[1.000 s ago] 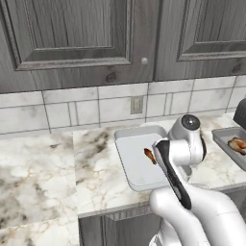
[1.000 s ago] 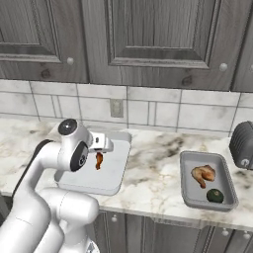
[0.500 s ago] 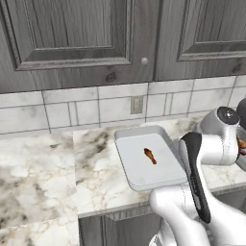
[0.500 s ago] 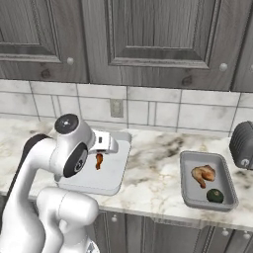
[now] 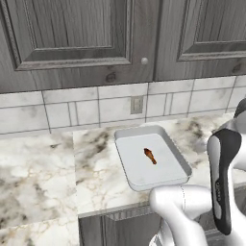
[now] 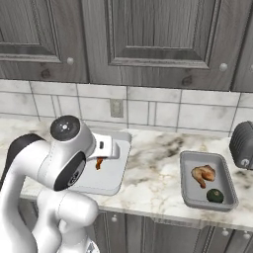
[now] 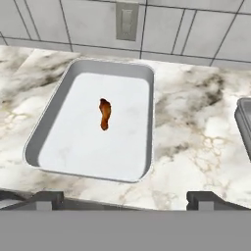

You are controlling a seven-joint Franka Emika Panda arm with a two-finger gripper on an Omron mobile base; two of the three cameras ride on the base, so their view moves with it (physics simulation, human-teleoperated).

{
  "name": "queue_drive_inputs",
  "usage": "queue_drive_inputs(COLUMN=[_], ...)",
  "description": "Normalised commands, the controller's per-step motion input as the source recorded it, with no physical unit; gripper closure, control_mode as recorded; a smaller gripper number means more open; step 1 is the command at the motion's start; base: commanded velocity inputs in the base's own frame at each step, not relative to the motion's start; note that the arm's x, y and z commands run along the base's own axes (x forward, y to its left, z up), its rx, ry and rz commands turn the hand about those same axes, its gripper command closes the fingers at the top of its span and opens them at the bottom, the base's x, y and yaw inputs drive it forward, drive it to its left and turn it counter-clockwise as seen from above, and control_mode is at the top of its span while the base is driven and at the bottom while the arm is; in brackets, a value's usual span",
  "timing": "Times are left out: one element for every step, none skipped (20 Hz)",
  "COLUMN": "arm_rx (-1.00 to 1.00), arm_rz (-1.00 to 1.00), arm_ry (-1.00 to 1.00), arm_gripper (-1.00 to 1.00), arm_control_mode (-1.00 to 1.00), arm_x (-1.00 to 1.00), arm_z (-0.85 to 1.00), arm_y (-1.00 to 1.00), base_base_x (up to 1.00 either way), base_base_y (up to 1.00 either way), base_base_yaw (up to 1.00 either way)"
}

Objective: Place one squash and one chicken drumstick in each tupperware on the nearby counter, to pack two identical lunches.

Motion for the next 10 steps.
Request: queue_drive_inputs(arm_rx=[-0.11,0.00,0.00,0.00,0.00,0.00,0.00,0.00,0.00,0.00], arm_rz=[-0.02,0.00,0.00,0.00,0.00,0.00,0.00,0.00,0.00,0.00], arm_ry=[-0.17,0.00,0.00,0.00,0.00,0.00,0.00,0.00,0.00,0.00], arm_gripper=[-1.00,-1.00,-1.00,-1.00,-1.00,-1.00,-1.00,-1.00,-1.00,-1.00], arm_control_mode=[-1.00,1.00,1.00,1.00,1.00,1.00,1.00,1.00,1.00,1.00], arm_x=[-0.90,0.00,0.00,0.00,0.00,0.00,0.00,0.00,0.00,0.00], arm_z=[-0.27,0.00,0.00,0.00,0.00,0.00,0.00,0.00,0.00,0.00], arm_y=[0.33,0.00,0.00,0.00,0.00,0.00,0.00,0.00,0.00,0.00], base_base_x=[0.00,-1.00,-1.00,-1.00,-1.00,-1.00,-0.99,-0.94,-0.81,-0.73], base_base_y=[0.00,0.29,0.26,0.19,0.14,0.03,0.00,0.00,0.00,-0.01], base_base_yaw=[0.00,-0.06,-0.07,-0.07,-0.07,-0.06,-0.05,-0.05,-0.03,-0.03])
